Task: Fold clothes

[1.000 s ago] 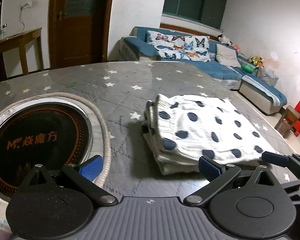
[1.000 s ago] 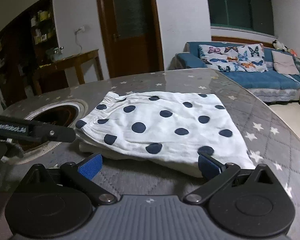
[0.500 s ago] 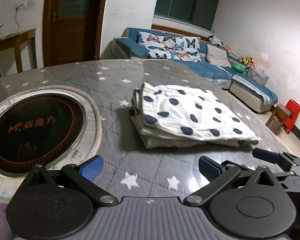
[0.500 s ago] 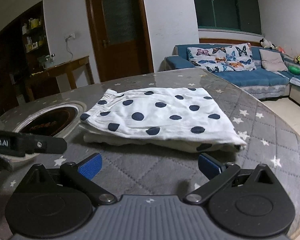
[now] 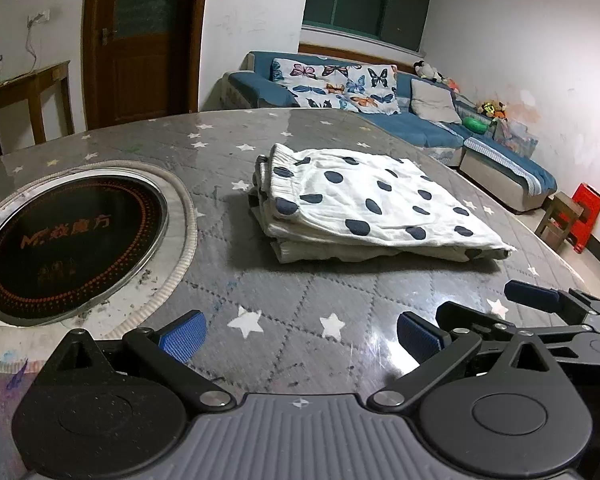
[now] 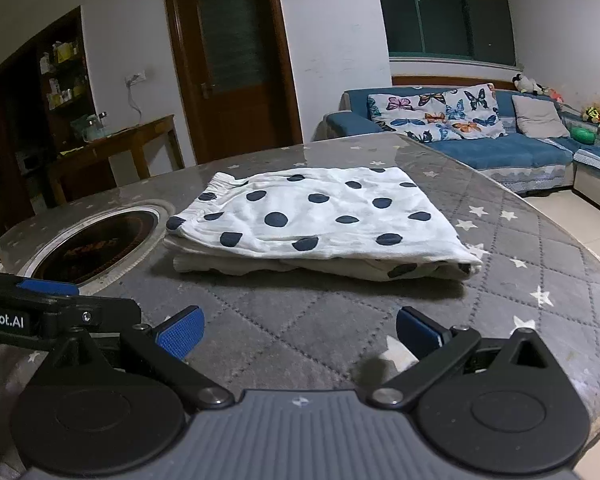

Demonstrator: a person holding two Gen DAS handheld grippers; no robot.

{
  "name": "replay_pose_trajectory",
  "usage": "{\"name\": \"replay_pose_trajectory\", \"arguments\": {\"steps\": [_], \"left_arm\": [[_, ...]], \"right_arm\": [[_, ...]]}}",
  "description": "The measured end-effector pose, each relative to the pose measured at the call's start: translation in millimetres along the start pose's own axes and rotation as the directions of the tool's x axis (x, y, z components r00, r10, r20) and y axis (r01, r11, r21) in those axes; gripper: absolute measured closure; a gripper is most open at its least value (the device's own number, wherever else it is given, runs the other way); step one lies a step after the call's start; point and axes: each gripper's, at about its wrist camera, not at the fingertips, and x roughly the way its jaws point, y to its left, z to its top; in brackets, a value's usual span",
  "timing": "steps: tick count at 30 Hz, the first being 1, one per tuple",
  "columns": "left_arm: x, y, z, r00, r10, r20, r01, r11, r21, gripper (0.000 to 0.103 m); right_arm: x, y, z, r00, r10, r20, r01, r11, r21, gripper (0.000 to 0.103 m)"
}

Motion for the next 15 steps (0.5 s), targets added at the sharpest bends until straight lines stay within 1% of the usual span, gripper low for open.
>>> {"name": "replay_pose_trajectory", "arguments": {"steps": [15], "left_arm": [[-7.7,-8.0,-6.7,1.000,-0.003,0.011,0.003,1.000,0.014,0.000]], "right_arm": [[-8.6,-3.1,-5.5,1.000,-0.011,0.015,0.011,1.000,0.011,0.000]]}}
